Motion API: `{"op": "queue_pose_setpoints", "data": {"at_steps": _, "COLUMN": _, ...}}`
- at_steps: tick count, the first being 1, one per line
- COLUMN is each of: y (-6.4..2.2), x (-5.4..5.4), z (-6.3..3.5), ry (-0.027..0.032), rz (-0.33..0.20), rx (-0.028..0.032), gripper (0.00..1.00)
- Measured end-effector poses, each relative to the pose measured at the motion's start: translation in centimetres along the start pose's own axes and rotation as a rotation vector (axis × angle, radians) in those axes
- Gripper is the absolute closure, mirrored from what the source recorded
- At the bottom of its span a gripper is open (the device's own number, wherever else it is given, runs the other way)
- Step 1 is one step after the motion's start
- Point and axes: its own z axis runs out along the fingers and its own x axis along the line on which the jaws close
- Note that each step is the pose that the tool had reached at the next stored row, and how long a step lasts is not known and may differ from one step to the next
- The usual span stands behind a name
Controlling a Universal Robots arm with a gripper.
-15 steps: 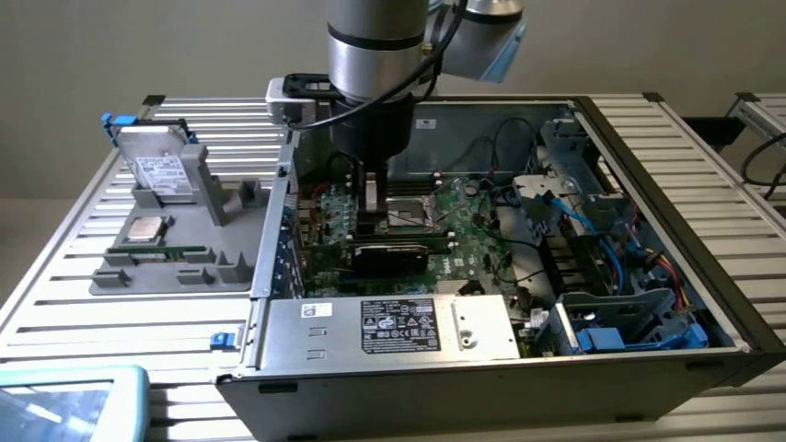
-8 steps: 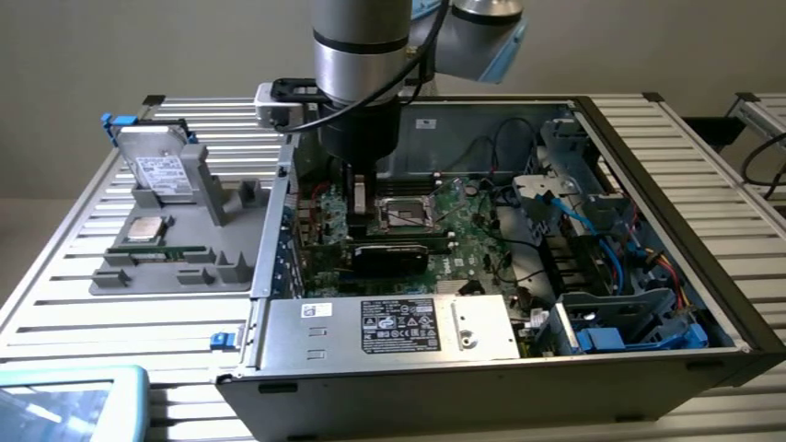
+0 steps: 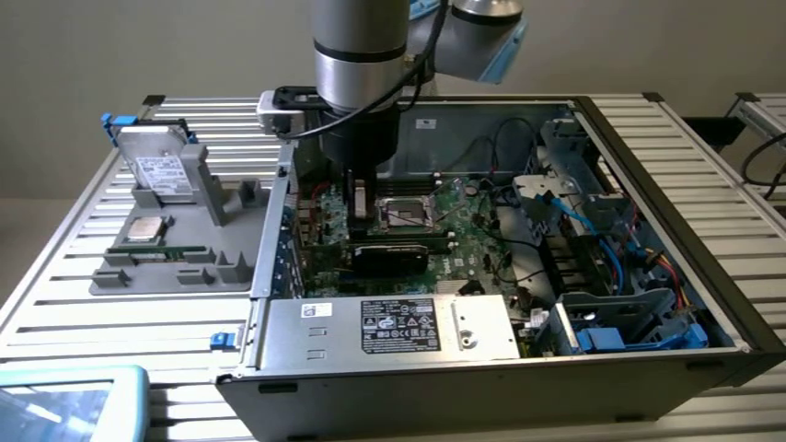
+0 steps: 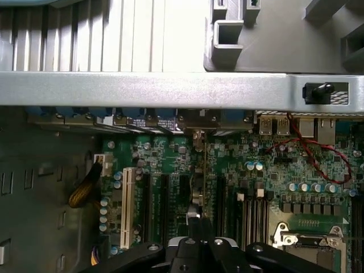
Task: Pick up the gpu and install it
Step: 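Press down on the gpu until it lock into place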
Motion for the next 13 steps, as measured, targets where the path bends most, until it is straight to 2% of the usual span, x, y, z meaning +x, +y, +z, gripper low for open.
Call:
{"op": "queue_pose_setpoints", "data": {"at_steps": 4, "y": 0.03, "x": -0.1, "z": 0.56, "ry": 0.0003, "rz": 0.000, "rx": 0.0005, "gripper": 0.89}}
{"op": "queue_pose_setpoints", "data": {"at_steps": 8, "y": 0.28, "x": -0.4, "z": 0.92, "ry": 0.0005, "rz": 0.000, "rx": 0.0041, "gripper": 0.89}}
{"op": "queue_pose_setpoints", "data": {"at_steps": 13, "y": 0.55, "x": -0.6, "z": 1.38, "ry": 0.0005, "rz": 0.001, "rx": 0.0129, "gripper": 0.89}}
